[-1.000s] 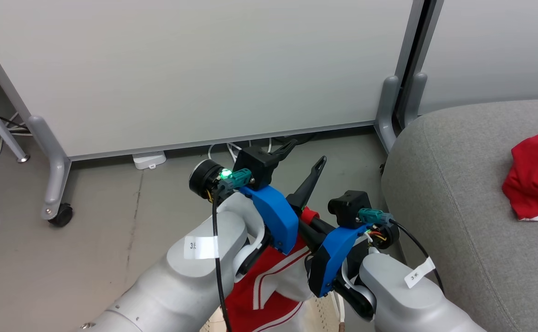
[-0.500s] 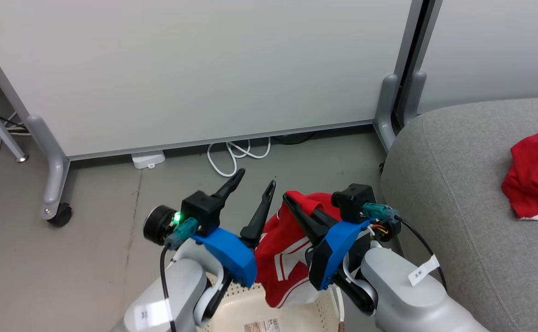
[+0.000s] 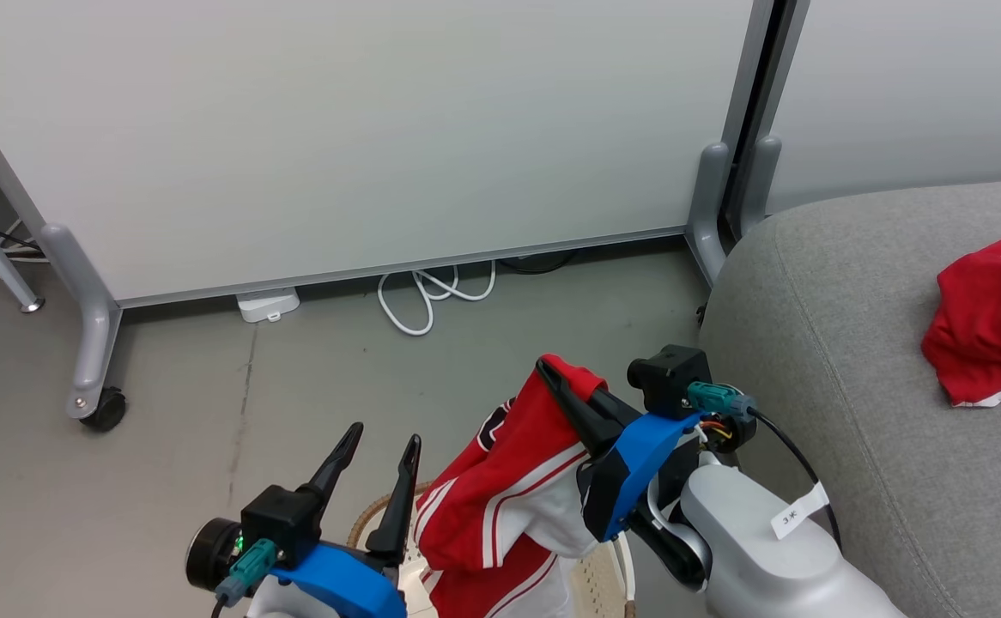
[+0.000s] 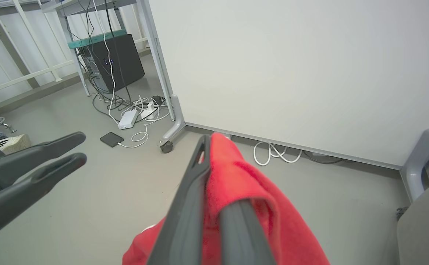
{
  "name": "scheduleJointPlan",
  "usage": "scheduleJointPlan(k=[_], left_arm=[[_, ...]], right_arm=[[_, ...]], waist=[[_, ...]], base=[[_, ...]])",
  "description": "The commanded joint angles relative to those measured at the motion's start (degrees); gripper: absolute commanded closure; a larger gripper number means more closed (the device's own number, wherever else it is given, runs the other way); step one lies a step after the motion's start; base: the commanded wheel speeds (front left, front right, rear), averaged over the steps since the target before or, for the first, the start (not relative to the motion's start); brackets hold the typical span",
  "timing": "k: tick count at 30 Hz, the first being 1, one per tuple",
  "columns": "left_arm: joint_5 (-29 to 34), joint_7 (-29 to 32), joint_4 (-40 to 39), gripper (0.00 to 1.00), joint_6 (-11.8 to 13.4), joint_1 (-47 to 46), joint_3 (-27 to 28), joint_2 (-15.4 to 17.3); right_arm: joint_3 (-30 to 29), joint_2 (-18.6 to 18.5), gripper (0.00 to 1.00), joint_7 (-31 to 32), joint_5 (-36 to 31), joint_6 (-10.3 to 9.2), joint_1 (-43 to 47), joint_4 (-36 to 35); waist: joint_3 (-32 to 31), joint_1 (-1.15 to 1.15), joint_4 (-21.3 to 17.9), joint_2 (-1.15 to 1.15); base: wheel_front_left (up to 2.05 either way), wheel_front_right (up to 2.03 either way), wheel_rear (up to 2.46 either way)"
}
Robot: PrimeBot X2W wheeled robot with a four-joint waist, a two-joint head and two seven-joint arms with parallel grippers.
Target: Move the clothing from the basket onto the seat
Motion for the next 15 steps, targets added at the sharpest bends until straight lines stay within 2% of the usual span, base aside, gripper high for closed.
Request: scheduleJointPlan(k=[1,15], left_arm=[[1.0,-0.3,-0.4,0.00,-0.5,1.1,1.1,-0.2],[5.5,-0.3,-1.6,0.00,-2.2,4.9,7.3,-2.9]], right_arm=[[-0.3,-0.3,1.00,-0.3,-0.2,0.01,1.0,-0.3],[-1.0,-0.2,1.00,-0.3,-0.8,0.01,1.1,-0.7]], waist=[[0.0,0.00,0.0,0.00],[0.1,0.00,-1.6,0.00]], base=[[0.00,0.00,0.00],[0.00,0.00,0.00]])
